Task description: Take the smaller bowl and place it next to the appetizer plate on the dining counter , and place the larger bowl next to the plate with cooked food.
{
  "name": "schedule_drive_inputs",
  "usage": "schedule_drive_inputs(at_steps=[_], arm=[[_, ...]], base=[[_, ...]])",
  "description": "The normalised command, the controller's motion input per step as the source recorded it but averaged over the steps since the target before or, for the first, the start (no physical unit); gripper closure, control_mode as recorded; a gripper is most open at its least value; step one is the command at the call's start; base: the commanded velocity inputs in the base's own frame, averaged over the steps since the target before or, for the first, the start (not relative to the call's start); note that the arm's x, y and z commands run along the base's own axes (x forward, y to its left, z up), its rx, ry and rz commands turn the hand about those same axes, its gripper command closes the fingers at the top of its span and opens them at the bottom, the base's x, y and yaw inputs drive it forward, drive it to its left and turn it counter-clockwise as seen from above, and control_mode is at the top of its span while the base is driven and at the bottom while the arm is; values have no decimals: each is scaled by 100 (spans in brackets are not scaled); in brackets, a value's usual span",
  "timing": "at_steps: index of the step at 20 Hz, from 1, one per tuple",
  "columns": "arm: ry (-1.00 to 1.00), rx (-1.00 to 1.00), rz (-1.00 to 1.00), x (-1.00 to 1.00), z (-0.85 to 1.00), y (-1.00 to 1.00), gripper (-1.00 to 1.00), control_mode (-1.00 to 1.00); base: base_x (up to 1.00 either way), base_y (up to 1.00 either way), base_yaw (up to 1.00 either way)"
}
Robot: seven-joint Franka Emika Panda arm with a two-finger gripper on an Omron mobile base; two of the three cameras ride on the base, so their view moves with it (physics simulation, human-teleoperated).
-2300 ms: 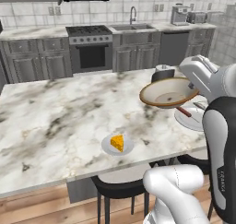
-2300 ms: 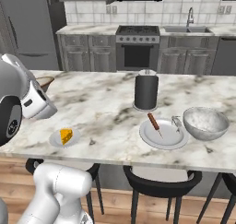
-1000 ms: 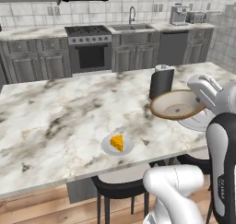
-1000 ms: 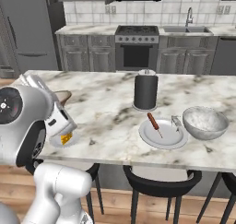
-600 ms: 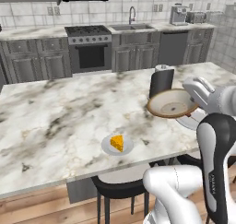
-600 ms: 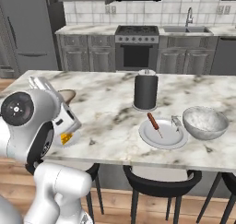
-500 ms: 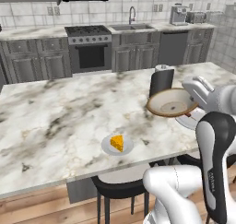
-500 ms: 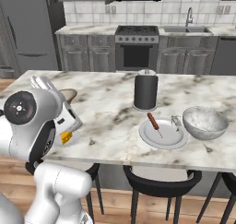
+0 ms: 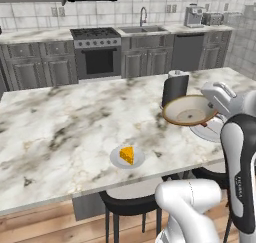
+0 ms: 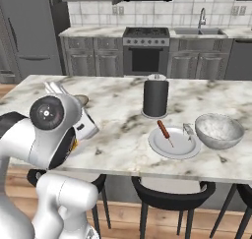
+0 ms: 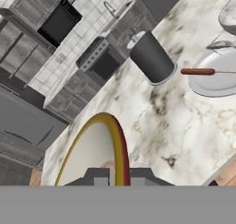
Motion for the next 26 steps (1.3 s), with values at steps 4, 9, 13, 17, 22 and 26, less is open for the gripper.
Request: schedule_drive_inputs(at_steps=[4,9,13,17,22,26], arm=[[11,0,13,28,-6,-8,100,-100],[4,0,14,39,-21,-1,100,-100],[4,0,13,33,-31,0,100,-100],[1,0,13,26,-36,0,100,-100],[0,-1,10,28,-29,0,100,-100],[4,-4,6,27,-25,0,100,-100]], base=[[0,0,0],[0,0,0],[0,0,0],[0,0,0],[0,0,0],[0,0,0]])
